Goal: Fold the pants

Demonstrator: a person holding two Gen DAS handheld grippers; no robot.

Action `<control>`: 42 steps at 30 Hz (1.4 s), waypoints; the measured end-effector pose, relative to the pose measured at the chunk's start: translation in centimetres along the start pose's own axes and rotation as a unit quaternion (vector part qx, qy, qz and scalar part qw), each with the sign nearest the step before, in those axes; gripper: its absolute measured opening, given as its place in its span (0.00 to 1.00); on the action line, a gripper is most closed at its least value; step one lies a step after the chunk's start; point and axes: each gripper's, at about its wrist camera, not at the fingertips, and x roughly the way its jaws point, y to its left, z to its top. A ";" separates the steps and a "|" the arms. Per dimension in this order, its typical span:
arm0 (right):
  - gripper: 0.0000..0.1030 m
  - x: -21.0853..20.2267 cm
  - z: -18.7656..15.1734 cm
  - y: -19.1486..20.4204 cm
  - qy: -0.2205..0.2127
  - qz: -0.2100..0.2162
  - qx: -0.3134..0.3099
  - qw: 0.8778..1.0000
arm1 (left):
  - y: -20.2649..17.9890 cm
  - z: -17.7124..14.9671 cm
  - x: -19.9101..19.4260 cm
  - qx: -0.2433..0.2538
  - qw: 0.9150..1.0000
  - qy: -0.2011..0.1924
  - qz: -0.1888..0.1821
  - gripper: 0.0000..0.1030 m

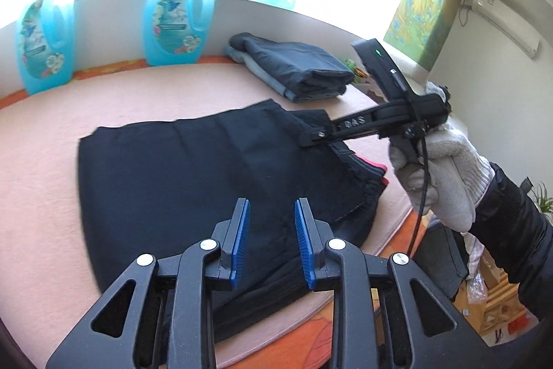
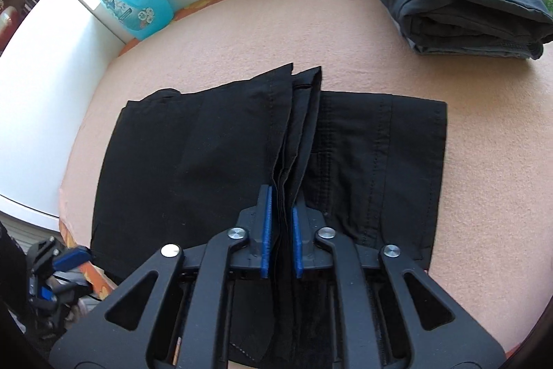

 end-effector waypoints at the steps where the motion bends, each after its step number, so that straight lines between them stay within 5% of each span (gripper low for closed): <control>1: 0.35 -0.6 -0.2 -0.1 -0.016 -0.010 -0.002 1.000 | 1.1 -0.2 -0.9 -0.011 1.000 -0.005 0.014 0.31; 4: 0.35 -1.9 -0.6 0.4 -0.050 -0.005 -0.012 0.999 | 4.1 -1.0 -2.9 -0.029 0.998 -0.016 0.062 0.31; 9: 0.35 0.1 -0.8 1.7 -0.016 -0.004 -0.025 1.000 | 7.6 -2.5 -3.9 -0.053 0.992 -0.013 0.110 0.31; 14: 0.35 1.7 -1.7 2.7 0.000 -0.047 -0.045 0.998 | 8.3 -3.5 -2.5 -0.054 0.992 0.001 0.112 0.31; 17: 0.10 1.8 -2.2 3.4 0.001 -0.077 -0.069 0.995 | 7.6 -3.5 -1.2 -0.038 0.994 0.011 0.100 0.31; 23: 0.09 0.6 -2.1 4.4 -0.020 -0.099 -0.090 0.991 | 6.1 -4.2 2.4 -0.005 0.995 0.046 0.090 0.31; 28: 0.09 -1.2 -1.0 8.5 -0.062 -0.040 -0.127 0.989 | 5.8 -4.5 2.9 0.004 0.994 0.054 0.090 0.32; 34: 0.09 1.6 1.4 17.4 -0.018 0.082 -0.199 0.976 | 5.9 -4.5 1.8 -0.019 0.994 0.036 0.100 0.34; 42: 0.09 9.3 2.8 26.3 0.051 0.097 -0.271 0.956 | 6.3 -5.0 -0.1 -0.045 0.994 0.013 0.097 0.37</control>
